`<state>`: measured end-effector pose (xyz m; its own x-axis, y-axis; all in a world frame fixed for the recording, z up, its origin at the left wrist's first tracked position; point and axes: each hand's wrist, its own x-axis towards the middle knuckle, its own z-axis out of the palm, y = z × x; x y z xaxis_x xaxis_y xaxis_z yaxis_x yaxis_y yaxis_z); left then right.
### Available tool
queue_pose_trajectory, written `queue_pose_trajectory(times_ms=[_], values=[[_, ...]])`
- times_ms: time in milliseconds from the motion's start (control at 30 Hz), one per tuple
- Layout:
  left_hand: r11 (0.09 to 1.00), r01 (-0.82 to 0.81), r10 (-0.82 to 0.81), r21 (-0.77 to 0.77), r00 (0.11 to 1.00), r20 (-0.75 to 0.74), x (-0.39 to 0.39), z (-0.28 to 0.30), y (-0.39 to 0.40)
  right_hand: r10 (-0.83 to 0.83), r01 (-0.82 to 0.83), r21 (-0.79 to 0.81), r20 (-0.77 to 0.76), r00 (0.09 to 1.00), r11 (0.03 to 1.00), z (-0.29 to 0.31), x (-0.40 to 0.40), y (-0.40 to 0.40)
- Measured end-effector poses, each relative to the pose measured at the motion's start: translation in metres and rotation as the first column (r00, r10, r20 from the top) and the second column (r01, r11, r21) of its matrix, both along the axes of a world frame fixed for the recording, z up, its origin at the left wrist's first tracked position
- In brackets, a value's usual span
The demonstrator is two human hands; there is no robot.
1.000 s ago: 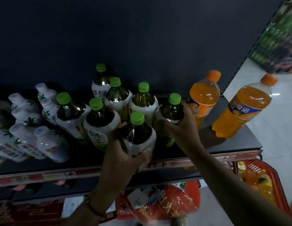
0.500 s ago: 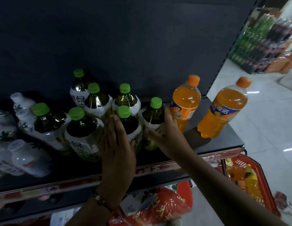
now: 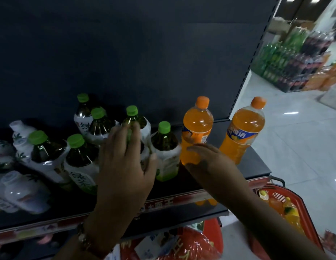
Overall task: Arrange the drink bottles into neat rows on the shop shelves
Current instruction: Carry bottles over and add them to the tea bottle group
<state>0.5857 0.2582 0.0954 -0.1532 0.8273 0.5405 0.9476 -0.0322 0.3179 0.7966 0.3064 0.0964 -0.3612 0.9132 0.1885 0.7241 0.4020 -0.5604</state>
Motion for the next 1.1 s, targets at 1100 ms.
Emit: queue_pose_trajectory(times_ms=[1100], values=[[0.972,0.233,-0.157,-0.005,0.669,0.727,0.134,-0.005,0.012,-0.135,-0.095,-0.291,-0.678,0.723,0.952,-0.052,0.134,0.036]])
